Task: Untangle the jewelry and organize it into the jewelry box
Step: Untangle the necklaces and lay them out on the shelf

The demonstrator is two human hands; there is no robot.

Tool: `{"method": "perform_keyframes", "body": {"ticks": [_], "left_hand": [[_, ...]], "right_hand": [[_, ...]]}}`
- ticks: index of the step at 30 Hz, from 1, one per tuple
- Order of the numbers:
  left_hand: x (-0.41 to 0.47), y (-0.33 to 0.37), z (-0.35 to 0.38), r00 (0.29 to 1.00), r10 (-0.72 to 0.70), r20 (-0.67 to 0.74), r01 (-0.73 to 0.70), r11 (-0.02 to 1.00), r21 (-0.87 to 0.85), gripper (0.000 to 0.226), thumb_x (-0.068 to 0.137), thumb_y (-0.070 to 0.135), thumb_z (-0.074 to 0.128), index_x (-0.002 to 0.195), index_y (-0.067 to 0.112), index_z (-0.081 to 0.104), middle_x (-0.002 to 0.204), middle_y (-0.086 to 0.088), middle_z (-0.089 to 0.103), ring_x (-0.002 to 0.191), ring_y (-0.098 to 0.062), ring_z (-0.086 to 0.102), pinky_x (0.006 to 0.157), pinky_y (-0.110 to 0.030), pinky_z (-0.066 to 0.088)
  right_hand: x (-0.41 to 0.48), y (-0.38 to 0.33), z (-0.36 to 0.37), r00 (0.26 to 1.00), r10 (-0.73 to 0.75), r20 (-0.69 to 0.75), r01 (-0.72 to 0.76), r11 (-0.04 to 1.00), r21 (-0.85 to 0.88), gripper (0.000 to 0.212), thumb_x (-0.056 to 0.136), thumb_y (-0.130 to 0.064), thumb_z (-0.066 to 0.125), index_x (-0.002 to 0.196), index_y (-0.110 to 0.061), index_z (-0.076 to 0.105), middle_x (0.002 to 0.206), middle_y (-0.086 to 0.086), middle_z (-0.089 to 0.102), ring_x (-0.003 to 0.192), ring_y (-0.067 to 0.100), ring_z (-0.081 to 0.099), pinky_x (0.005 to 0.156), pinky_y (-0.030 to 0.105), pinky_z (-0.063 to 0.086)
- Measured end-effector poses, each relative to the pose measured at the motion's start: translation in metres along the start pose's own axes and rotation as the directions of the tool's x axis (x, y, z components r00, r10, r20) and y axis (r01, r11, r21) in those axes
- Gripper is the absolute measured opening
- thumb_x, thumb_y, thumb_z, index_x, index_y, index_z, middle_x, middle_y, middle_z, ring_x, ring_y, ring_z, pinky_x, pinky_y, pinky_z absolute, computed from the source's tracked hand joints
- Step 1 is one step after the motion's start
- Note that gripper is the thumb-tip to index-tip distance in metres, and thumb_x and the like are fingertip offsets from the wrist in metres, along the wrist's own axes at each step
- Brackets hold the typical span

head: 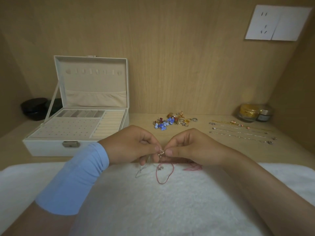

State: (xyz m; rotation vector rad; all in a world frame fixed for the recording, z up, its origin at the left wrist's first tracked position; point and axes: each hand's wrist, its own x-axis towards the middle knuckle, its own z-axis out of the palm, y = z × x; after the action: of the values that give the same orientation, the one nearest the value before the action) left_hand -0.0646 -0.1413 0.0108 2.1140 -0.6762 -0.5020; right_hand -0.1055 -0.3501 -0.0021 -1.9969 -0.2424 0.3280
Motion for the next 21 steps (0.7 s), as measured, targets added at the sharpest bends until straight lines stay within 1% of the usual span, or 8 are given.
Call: {"method": "perform_keyframes", "body": {"ticks": [4,7,9,11,13,16,19,21], "left_hand": [[0.001,0.000,0.001,1.000,0.008,-0.012,-0.009,0.999,-0.053,0.013,0.097,0.013,0.057,0.089,0.010,0.067,0.072,0.001,0.073,0.057,-0.018,0.056,0.066,-0.030,0.044],[0.002,-0.002,0.002,0.998,0.006,-0.058,-0.008,0.999,-0.038,0.014,0.097,0.013,0.055,0.087,0.013,0.065,0.070,0.004,0.070,0.056,-0.015,0.056,0.065,-0.030,0.043],[0.004,-0.002,0.002,0.995,-0.008,-0.096,0.005,1.000,-0.026,0.017,0.097,0.015,0.054,0.083,0.016,0.065,0.069,0.000,0.069,0.058,-0.013,0.056,0.064,-0.029,0.041],[0.004,-0.001,0.002,0.991,-0.038,-0.128,0.037,0.999,-0.009,0.020,0.095,0.019,0.054,0.079,0.021,0.066,0.065,-0.005,0.066,0.055,-0.009,0.054,0.059,-0.023,0.039],[0.005,0.000,0.003,0.989,-0.050,-0.142,0.045,0.998,-0.040,0.019,0.091,0.025,0.056,0.074,0.024,0.067,0.062,-0.003,0.065,0.057,-0.010,0.053,0.058,-0.025,0.037],[0.006,0.003,0.005,0.988,-0.040,-0.152,0.026,0.995,-0.095,0.020,0.090,0.021,0.056,0.074,0.022,0.068,0.060,0.004,0.065,0.060,-0.010,0.058,0.059,-0.027,0.036],[0.006,0.005,0.007,0.984,-0.033,-0.176,0.008,0.990,-0.139,0.021,0.096,0.013,0.052,0.080,0.015,0.066,0.057,0.013,0.064,0.051,-0.004,0.056,0.051,-0.021,0.036],[0.007,0.005,0.007,0.981,-0.012,-0.196,-0.022,0.985,-0.169,0.020,0.097,0.015,0.053,0.081,0.015,0.065,0.066,0.010,0.068,0.055,-0.008,0.058,0.053,-0.023,0.036]], "right_hand": [[0.000,-0.001,0.000,0.999,-0.045,0.025,0.042,0.993,0.110,0.011,0.097,-0.014,0.063,0.089,-0.012,0.071,0.083,0.003,0.075,0.053,-0.001,0.063,0.037,0.017,0.039],[0.001,0.000,-0.001,0.998,-0.040,0.053,0.036,0.996,0.086,0.020,0.100,-0.015,0.057,0.082,-0.016,0.066,0.073,0.000,0.069,0.046,-0.002,0.055,0.035,0.015,0.036],[0.001,-0.002,-0.001,0.997,-0.040,0.058,0.033,0.993,0.109,0.022,0.101,-0.010,0.053,0.082,-0.012,0.062,0.072,0.004,0.065,0.044,-0.001,0.052,0.033,0.017,0.037],[0.002,-0.001,0.000,0.997,-0.058,0.052,0.045,0.976,0.213,0.023,0.101,-0.004,0.049,0.080,-0.007,0.058,0.072,0.011,0.061,0.050,0.006,0.056,0.040,0.014,0.041],[0.006,0.001,0.000,0.997,-0.072,0.024,0.062,0.951,0.304,0.020,0.096,-0.006,0.055,0.076,-0.007,0.057,0.071,0.015,0.060,0.060,0.015,0.057,0.050,0.015,0.045],[0.012,0.005,-0.003,0.996,-0.079,-0.040,0.088,0.941,0.327,0.014,0.080,-0.018,0.052,0.070,-0.011,0.056,0.061,0.010,0.057,0.065,0.023,0.056,0.056,0.018,0.046],[0.012,0.006,-0.004,0.987,-0.144,-0.070,0.158,0.947,0.280,0.018,0.084,-0.019,0.053,0.068,-0.010,0.056,0.054,0.003,0.053,0.070,0.025,0.055,0.055,0.013,0.043],[0.009,0.005,-0.008,0.985,-0.163,-0.053,0.171,0.955,0.241,0.022,0.091,-0.013,0.057,0.071,-0.007,0.056,0.052,-0.003,0.055,0.067,0.025,0.052,0.053,0.015,0.042]]}}
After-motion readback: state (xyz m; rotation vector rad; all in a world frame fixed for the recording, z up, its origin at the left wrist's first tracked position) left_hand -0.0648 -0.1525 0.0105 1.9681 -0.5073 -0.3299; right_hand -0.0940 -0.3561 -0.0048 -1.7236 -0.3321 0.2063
